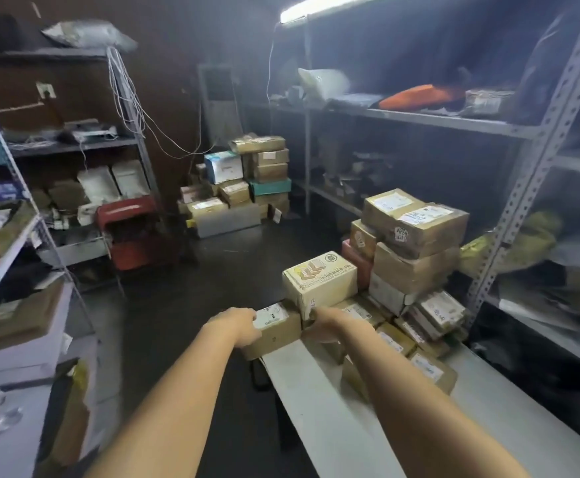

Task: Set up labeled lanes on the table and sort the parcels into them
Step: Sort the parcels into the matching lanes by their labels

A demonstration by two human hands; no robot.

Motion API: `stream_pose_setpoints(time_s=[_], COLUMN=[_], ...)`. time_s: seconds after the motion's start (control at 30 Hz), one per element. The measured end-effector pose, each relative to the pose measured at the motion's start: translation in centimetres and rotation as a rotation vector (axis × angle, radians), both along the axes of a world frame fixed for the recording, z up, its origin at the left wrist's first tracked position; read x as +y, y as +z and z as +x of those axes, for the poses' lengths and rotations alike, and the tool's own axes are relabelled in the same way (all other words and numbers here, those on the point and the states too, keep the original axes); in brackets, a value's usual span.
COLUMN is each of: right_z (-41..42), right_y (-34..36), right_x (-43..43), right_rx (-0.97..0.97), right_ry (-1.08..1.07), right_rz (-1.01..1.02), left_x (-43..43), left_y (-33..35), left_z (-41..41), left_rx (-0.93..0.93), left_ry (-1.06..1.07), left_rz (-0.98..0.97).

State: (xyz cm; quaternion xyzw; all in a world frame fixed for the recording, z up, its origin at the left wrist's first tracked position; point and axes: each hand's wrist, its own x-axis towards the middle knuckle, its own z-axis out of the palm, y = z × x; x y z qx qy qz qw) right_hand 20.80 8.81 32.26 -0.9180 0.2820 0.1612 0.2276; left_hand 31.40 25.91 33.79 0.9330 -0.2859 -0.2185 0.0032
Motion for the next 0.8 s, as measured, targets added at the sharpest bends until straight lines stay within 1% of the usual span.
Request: stream_pose_setpoints(time_s=[0.03, 0.17, 0.3, 0.43, 0.63, 0.8], right_z=[1.2, 5.8, 9.2, 11.8, 15.0, 16.7], right_y=[-0.5, -0.3, -1.3, -3.0, -6.8, -10.4], right_x=[-0.4, -2.0, -4.5, -7.3, -12.9, -16.9], right_rx=[-0.021, 0.032, 0.016, -0.022, -0.146, -0.254], right_ry=[-0.002, -0.105, -0.208, -0.318, -0.518, -0.720], right_rz=[-0.033, -0.023, -0.008, 0.020, 0.055, 0.154], left_x=[-0.9, -4.3, -7.9, -12.2, -19.6, -24.7], left_y=[-0.3, -1.0, -1.5, -2.6, -5.8, -9.0], left_z=[1.7, 8.0, 13.1, 16.7, 21.4, 24.2], left_rx=[0.000, 0.011, -0.020, -0.012, 0.022, 0.035], left_ry=[-0.021, -0.129, -0.220, -0.287, -0.322, -0.382], left_rz=[-0.014, -0.064, -0.096, -0.125, -0.182, -0.162])
